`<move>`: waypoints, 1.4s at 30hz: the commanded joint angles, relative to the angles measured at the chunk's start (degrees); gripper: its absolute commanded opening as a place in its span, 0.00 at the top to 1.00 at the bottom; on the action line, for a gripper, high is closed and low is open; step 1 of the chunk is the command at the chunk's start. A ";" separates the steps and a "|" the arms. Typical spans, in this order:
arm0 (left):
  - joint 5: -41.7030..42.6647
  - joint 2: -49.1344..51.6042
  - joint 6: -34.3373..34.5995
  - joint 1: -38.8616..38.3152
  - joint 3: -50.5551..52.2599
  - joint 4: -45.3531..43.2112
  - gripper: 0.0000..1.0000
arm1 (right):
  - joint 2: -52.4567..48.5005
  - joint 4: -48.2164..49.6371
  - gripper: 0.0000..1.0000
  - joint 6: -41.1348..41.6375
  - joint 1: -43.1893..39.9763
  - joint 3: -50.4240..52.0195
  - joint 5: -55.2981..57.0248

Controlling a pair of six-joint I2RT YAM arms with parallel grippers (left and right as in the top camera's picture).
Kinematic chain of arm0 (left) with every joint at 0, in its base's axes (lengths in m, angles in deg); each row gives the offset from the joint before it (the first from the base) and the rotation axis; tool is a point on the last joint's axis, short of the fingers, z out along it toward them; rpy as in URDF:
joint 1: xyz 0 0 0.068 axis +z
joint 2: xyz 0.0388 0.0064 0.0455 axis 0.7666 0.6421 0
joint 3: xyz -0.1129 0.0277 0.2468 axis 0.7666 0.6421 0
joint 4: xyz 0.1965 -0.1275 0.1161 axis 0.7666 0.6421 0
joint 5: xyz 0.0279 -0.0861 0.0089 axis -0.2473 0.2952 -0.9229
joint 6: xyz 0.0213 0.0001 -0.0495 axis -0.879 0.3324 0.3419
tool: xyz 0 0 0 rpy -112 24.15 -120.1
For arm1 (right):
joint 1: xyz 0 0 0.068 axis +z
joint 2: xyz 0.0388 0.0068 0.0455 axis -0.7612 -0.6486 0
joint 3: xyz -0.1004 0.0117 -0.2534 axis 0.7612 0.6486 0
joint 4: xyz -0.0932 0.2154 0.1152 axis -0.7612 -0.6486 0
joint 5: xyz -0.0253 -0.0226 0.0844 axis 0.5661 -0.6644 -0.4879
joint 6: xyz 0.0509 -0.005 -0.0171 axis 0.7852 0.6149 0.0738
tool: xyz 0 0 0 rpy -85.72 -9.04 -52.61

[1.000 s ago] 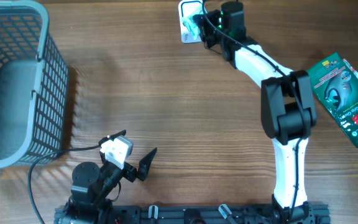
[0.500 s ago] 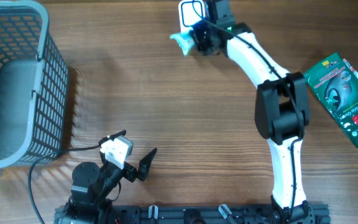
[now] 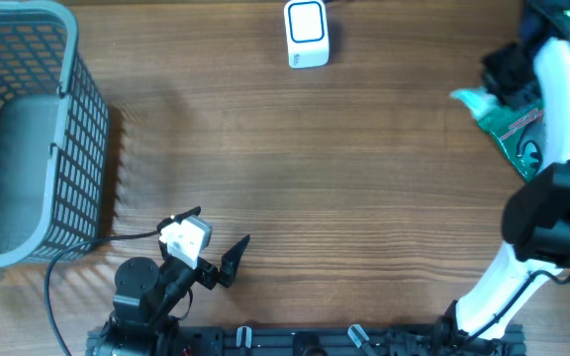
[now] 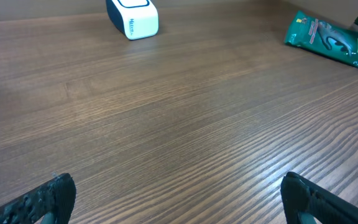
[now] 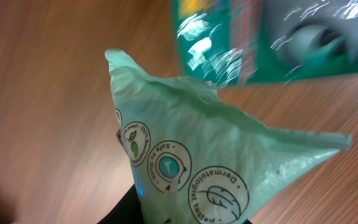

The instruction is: Scan the item barcode

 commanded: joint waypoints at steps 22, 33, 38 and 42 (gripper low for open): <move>0.04 -0.35 -0.09 0.22 -0.07 0.24 0.00 | 10.71 17.75 0.05 -18.03 -20.90 1.22 -46.36; 0.04 -0.35 -0.09 0.22 -0.07 0.24 0.00 | 55.06 7.52 0.00 -35.34 -15.21 1.25 -34.25; 0.04 -0.35 -0.09 0.22 -0.07 0.24 0.00 | 71.60 7.30 0.00 -35.32 -15.21 1.25 -34.25; 0.04 -0.35 -0.07 0.22 -0.07 0.24 0.00 | 80.43 6.91 0.00 -35.34 -15.21 1.22 -34.27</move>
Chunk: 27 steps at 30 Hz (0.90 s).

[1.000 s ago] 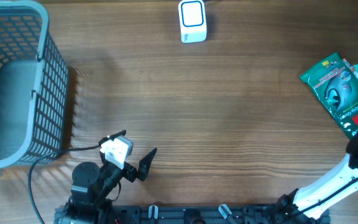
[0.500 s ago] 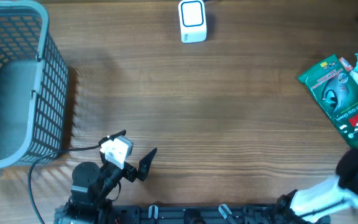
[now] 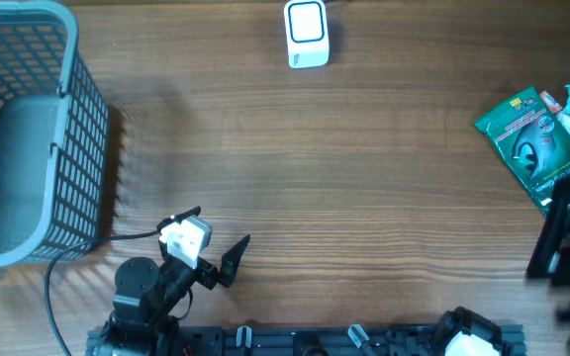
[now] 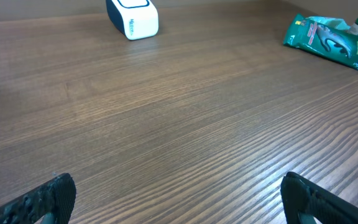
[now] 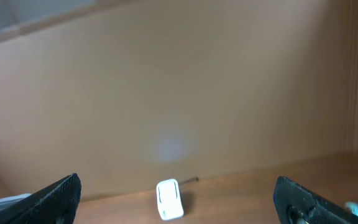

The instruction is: Scan the item barcode

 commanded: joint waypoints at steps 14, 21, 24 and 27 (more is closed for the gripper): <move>0.04 -0.31 -0.11 0.22 -0.07 0.22 0.00 | 12.70 -24.63 0.00 -4.33 3.32 5.27 12.17; 0.04 -0.31 -0.11 0.22 -0.07 0.22 0.00 | 20.13 -10.32 0.00 -4.35 16.59 16.98 18.16; 0.04 -0.31 -0.09 0.22 -0.07 0.22 0.00 | 25.51 -1.25 0.00 -4.39 20.09 27.78 19.63; 0.04 -0.31 -0.11 0.22 -0.07 0.22 0.00 | 30.88 9.92 0.00 -4.24 22.67 40.33 19.50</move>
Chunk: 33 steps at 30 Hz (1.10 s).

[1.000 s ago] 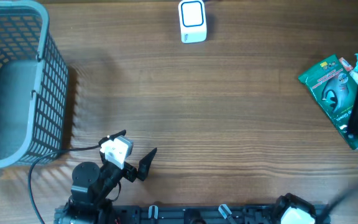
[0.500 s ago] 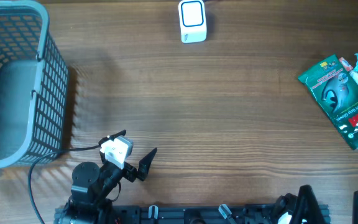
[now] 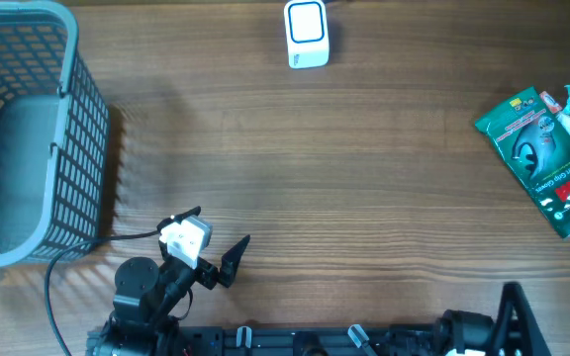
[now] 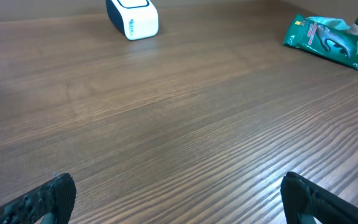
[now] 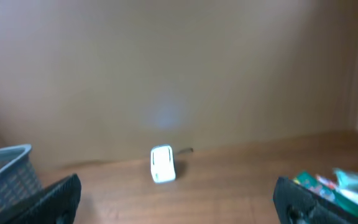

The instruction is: Scan the item barcode

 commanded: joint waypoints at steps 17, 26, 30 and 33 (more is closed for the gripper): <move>0.04 -0.31 -0.09 0.22 -0.07 0.22 0.00 | 16.02 62.86 0.00 -0.63 3.85 61.13 -3.80; 0.04 -0.31 -0.11 0.22 -0.07 0.22 0.00 | 16.06 72.04 0.00 -0.44 3.91 74.93 -1.20; 0.04 -0.31 -0.11 0.22 -0.07 0.22 0.00 | 16.06 72.04 0.00 -0.46 4.07 78.03 -0.70; 0.04 -0.31 -0.11 0.22 -0.07 0.22 0.00 | 16.06 70.49 0.00 -0.46 4.11 79.49 -0.11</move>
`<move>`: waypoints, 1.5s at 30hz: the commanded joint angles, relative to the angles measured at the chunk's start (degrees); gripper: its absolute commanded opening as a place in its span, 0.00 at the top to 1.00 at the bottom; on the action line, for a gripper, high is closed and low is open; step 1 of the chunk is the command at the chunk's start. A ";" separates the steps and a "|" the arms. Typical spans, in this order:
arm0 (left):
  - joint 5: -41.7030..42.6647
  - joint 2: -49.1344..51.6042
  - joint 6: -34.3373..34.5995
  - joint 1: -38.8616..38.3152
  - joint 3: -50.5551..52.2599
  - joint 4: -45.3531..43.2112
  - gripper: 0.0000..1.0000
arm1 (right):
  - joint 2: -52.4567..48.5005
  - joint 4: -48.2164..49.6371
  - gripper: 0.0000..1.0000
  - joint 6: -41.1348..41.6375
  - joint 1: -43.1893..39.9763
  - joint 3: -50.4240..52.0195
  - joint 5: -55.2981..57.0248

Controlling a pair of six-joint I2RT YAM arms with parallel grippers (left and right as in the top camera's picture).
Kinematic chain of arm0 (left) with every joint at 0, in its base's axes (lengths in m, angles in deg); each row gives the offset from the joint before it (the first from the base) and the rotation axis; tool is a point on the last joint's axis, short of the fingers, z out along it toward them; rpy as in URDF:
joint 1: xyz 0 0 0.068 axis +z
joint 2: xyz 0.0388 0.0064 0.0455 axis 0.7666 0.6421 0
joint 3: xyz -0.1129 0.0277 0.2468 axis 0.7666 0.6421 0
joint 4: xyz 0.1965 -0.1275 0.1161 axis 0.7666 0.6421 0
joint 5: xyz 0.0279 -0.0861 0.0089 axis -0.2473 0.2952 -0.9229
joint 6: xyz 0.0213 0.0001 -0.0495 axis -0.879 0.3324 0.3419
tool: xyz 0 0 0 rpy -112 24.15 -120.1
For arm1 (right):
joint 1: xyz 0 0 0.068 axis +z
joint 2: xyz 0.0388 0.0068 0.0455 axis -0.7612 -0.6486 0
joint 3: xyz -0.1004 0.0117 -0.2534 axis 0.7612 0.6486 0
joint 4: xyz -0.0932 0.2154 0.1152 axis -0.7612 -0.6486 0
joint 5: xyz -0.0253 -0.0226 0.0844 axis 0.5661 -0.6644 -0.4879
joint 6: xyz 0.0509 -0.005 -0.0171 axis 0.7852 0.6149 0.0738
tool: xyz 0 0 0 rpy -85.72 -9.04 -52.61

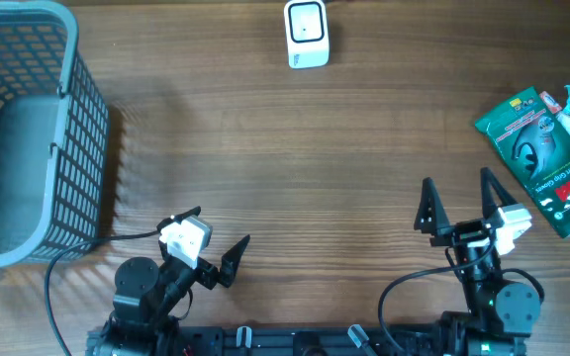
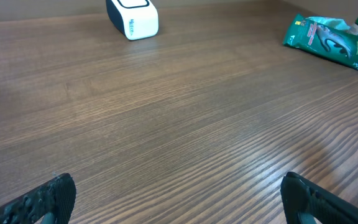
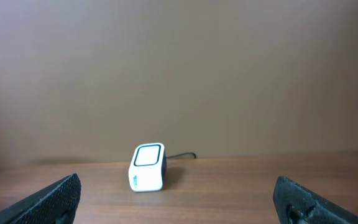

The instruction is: Scan the item barcode

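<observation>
The white barcode scanner (image 1: 307, 33) stands at the table's far edge, also seen as the scanner (image 2: 132, 18) and the scanner (image 3: 148, 167). A dark green packet (image 1: 542, 163) lies flat at the far right, with a pale green packet against its far end. My left gripper (image 1: 216, 237) rests open at the front left, its jaws wide over bare wood in the left wrist view (image 2: 176, 202). My right gripper (image 1: 456, 203) sits open at the front right, left of the packets and facing the scanner, with nothing between its fingers (image 3: 42, 199).
A grey wire basket (image 1: 28, 129) stands at the left edge. A cable runs from it toward the left arm's base. The dark green packet (image 2: 328, 42) shows at the upper right of the left wrist view.
My right arm was low at the front right edge, barely in the overhead view. Now its open gripper stands over the table at the front right, pointing at the scanner. Left arm and packets unchanged.
First my right gripper was over the packets at the far right, with the pale green packet close up between its fingers. Later that packet lay beside the dark green one and the arm was back at the right edge, open. It has since settled at the front right.
</observation>
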 commanded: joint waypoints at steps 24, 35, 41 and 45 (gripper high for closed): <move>0.04 -0.31 -0.09 0.22 -0.07 0.22 0.00 | 0.90 -10.43 0.00 -0.35 1.88 1.55 3.34; -0.33 -0.33 -0.09 0.20 -0.07 0.17 0.00 | 0.90 -10.43 0.00 -0.35 1.88 1.55 3.34; -8.13 -1.33 -0.28 0.13 0.68 -5.31 0.00 | 0.90 -10.43 0.00 -0.35 1.88 1.55 3.34; -15.89 -2.84 -0.24 0.17 3.41 -12.96 0.00 | 0.90 -10.43 0.00 -0.35 1.88 1.55 3.34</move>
